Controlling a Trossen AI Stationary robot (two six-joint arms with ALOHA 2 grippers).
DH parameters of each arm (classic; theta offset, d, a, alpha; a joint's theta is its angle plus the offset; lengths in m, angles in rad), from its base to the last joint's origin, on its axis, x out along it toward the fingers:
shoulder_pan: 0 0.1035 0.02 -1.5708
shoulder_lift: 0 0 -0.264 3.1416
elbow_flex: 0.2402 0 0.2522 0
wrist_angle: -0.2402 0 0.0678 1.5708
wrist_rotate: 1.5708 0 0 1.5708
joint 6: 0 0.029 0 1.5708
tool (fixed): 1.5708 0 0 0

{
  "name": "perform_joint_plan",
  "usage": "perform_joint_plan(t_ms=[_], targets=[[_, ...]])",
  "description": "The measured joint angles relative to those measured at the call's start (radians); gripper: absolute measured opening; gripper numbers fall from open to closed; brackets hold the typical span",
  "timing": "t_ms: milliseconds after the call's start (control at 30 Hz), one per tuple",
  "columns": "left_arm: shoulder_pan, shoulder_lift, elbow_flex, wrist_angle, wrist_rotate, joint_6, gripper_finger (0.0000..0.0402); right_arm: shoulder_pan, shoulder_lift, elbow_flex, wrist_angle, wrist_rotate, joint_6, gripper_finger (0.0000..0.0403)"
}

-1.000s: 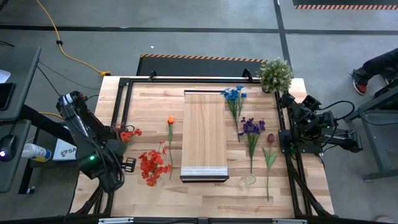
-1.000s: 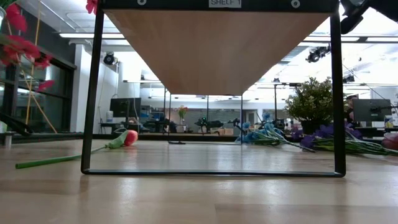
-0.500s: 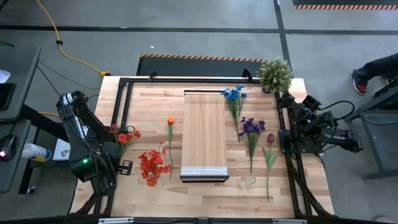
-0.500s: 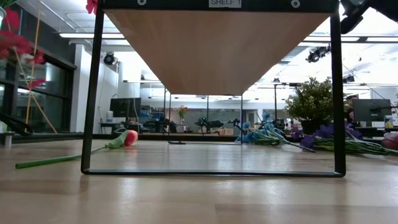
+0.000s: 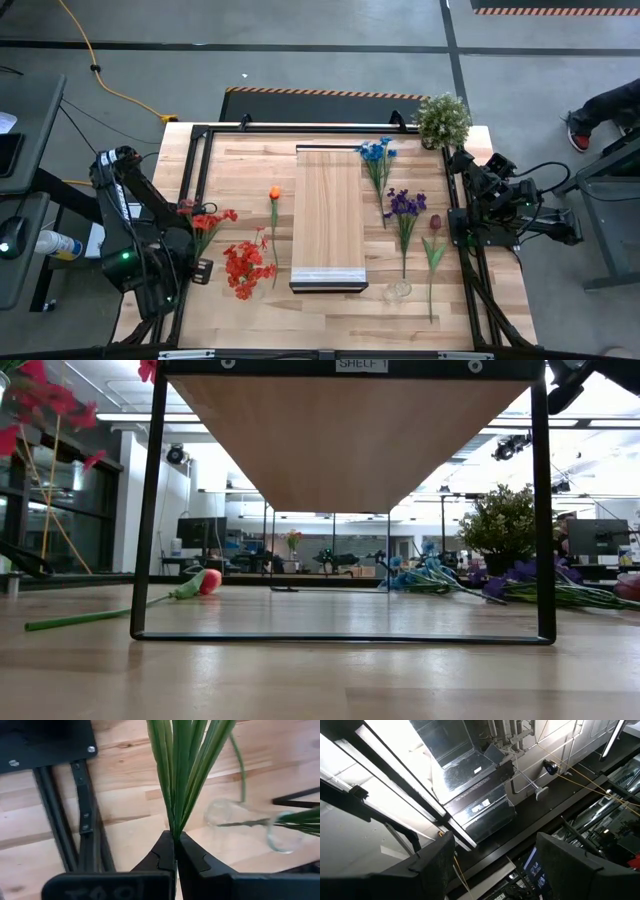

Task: Pick and place flowers into a vace then onto a shelf
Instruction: Put the orange flowers into the left transparent vase

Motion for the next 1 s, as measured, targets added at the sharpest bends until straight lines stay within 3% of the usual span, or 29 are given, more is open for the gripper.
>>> perform_joint_plan(t_ms=[200, 1000], targets=[[0.000, 0.000, 0.031, 0.000, -0.100, 0.024, 0.0035, 0.000, 0.000, 0.000, 0.000, 0.000, 0.000, 0.0267], [0.001, 0.000, 0.146, 0.001, -0.086, 0.065, 0.0034, 0.000, 0.000, 0.000, -0.011, -0.023, 0.000, 0.0267]])
